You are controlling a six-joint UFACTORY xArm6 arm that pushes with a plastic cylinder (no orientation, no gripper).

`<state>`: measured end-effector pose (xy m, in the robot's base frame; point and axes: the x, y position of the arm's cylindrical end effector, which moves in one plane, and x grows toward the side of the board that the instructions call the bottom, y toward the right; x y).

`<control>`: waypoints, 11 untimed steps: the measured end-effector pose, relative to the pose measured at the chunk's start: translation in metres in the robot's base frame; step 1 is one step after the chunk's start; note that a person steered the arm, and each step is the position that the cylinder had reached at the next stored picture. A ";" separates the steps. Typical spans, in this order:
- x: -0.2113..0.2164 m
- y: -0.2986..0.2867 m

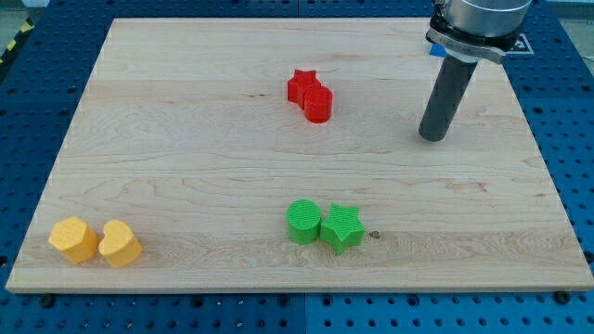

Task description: Move the red star towards the top center

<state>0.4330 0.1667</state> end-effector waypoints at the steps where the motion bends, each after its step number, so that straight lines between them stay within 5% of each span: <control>1: 0.000 0.000; 4: -0.002 -0.009; 7: -0.048 -0.128; 11: -0.071 -0.168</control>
<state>0.3621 -0.0018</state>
